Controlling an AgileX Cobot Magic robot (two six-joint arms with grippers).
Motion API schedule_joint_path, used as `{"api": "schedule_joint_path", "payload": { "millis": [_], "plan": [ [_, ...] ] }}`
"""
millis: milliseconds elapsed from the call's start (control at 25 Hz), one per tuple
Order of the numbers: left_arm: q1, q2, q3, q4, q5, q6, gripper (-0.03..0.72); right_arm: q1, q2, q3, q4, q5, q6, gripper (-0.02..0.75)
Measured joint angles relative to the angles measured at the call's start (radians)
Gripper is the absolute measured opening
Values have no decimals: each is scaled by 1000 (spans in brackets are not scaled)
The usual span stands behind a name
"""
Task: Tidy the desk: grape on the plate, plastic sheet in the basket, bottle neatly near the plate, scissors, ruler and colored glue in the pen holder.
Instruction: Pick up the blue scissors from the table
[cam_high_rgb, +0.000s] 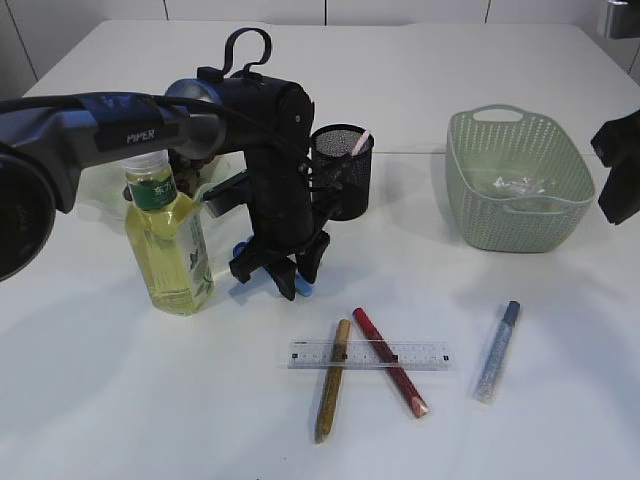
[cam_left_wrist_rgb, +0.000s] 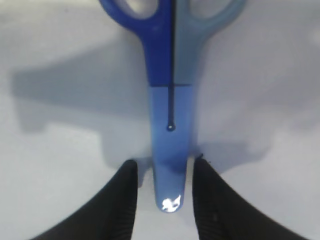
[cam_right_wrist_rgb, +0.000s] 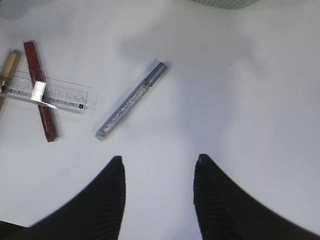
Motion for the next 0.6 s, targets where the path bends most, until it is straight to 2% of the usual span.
{"api": "schedule_joint_path", "payload": {
  "millis": [160,400,600],
  "plan": [
    [0,0,0,0,2,0,260,0,0,0,0,0,-2,364],
    [0,0,0,1,5,0,174,0,0,0,0,0,-4,364],
    [0,1,0,2,5,0,147,0,0,0,0,0,-4,364]
  ]
}}
